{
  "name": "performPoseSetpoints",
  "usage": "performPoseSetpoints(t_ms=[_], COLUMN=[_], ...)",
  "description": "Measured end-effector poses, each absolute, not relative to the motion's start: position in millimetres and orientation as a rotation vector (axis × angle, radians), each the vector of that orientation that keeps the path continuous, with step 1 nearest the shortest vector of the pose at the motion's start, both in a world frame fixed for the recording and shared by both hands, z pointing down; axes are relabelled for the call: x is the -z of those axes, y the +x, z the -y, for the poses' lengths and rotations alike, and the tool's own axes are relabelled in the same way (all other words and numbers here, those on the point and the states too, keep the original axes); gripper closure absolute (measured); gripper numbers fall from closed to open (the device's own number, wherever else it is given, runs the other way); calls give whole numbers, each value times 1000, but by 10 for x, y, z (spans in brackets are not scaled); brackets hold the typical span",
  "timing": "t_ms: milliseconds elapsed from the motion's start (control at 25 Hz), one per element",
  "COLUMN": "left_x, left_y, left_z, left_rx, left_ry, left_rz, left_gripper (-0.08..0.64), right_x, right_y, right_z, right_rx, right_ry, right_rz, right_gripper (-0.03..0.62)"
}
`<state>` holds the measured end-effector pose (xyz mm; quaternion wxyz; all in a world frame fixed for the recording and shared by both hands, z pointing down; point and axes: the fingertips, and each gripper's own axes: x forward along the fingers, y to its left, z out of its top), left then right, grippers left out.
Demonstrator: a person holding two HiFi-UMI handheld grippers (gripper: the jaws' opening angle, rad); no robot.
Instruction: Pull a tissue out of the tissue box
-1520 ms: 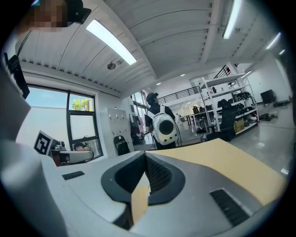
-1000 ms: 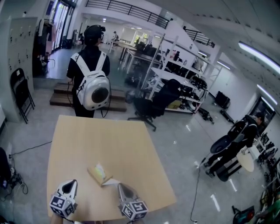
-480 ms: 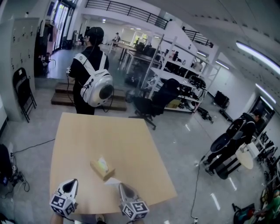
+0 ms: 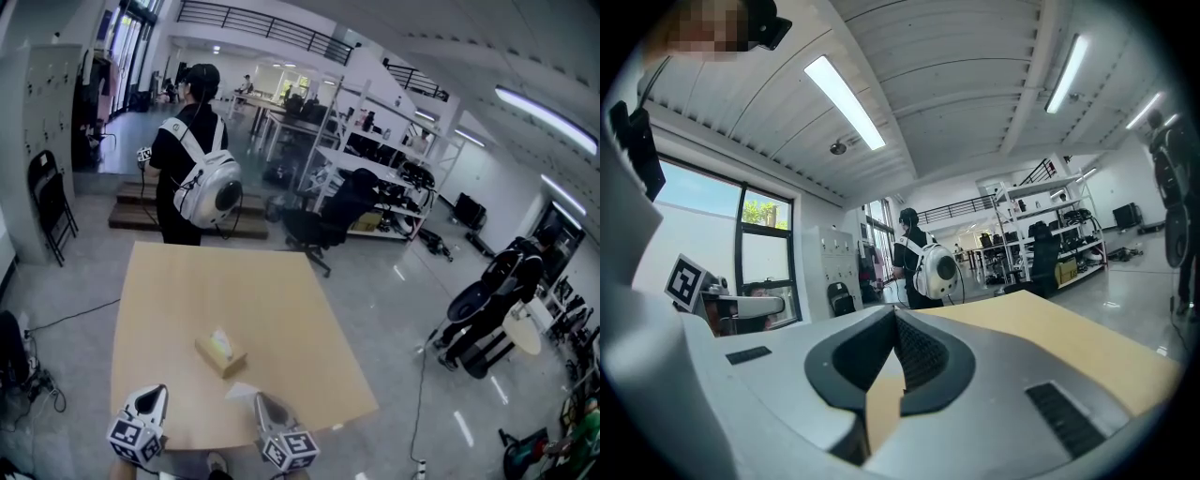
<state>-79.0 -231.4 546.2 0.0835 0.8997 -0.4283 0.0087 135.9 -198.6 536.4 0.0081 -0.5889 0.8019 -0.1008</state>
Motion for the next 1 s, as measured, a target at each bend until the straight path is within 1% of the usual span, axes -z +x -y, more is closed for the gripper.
performPoseSetpoints(t_ms=[1000], left_x=[-5313], left_y=[-1069], left_z=[1278], left_rx=[-1], left_ry=[2730], left_rz=[1268], left_gripper=[552], right_x=[-5243], right_y=[927], right_z=[997], right_rx=[283], right_ry=[-1795], right_rz=[-2529], right_gripper=[591])
